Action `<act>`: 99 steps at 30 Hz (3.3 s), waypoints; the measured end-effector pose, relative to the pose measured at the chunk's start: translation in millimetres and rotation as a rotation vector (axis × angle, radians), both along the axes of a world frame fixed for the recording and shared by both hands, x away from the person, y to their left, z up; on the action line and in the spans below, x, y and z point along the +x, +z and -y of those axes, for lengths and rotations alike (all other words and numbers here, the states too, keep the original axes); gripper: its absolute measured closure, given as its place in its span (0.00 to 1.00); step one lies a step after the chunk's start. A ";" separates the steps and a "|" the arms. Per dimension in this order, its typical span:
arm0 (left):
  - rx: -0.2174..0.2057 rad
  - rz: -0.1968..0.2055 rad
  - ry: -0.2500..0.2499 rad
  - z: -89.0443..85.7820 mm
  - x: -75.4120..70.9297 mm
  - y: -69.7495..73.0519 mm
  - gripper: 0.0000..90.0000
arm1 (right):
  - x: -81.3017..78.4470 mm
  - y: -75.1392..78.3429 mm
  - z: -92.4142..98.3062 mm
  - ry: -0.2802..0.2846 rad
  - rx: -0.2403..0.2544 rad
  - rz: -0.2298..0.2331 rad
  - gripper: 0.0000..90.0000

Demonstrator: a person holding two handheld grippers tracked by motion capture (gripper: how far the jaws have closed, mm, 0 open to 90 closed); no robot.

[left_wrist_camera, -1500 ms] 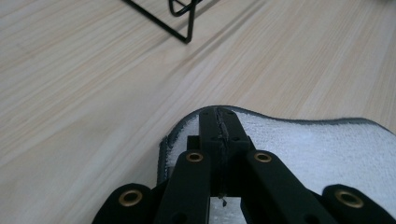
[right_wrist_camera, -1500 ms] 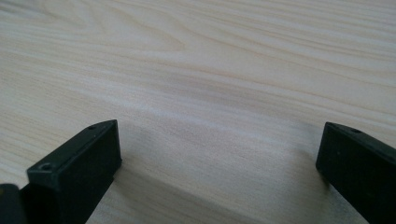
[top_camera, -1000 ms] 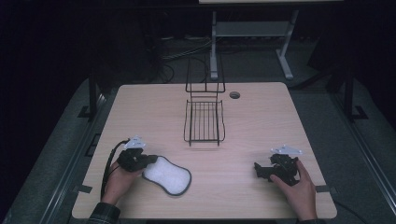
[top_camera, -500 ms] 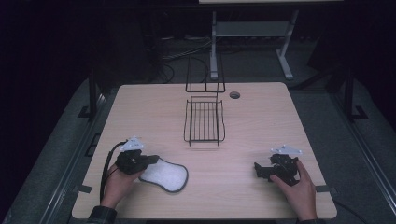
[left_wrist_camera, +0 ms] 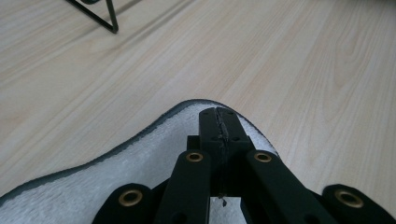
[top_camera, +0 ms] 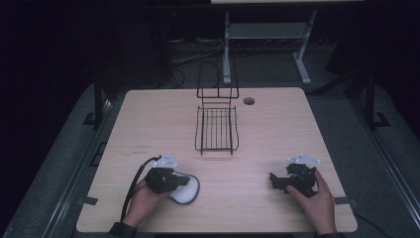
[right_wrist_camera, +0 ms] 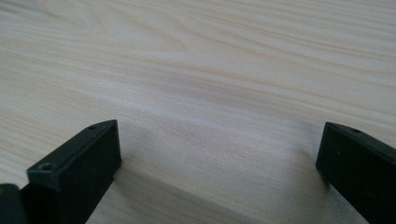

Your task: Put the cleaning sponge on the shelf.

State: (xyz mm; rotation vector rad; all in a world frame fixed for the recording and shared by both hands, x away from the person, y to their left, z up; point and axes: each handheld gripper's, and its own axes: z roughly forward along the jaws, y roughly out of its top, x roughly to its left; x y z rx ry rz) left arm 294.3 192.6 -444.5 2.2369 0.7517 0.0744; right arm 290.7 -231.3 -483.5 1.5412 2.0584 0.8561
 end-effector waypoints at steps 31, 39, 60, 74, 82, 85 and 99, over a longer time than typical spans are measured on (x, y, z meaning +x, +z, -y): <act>0.058 0.018 0.056 23.8 55.5 -1.5 1.00 | 0.0 0.0 0.0 0.000 0.000 0.000 0.00; 0.028 0.020 0.072 18.6 56.3 3.4 0.99 | 0.0 0.0 0.0 0.000 0.000 0.000 0.00; -0.069 -0.003 0.052 -45.8 64.6 -2.3 0.30 | 0.0 0.0 0.0 0.000 0.001 0.000 0.00; -0.049 -0.055 -0.059 -36.8 63.6 -15.4 0.21 | 0.0 0.0 0.2 0.002 0.000 0.000 0.00; -0.007 -0.076 -0.094 -28.7 54.0 -17.0 0.20 | -0.1 0.0 0.2 0.002 0.000 0.000 0.00; 0.000 -0.076 -0.088 -24.8 50.8 -17.2 0.19 | -0.1 0.0 0.3 0.003 0.000 0.000 0.00; 0.111 0.004 -0.105 -10.8 40.9 -17.3 0.14 | -0.2 0.0 0.4 0.005 0.000 0.000 0.00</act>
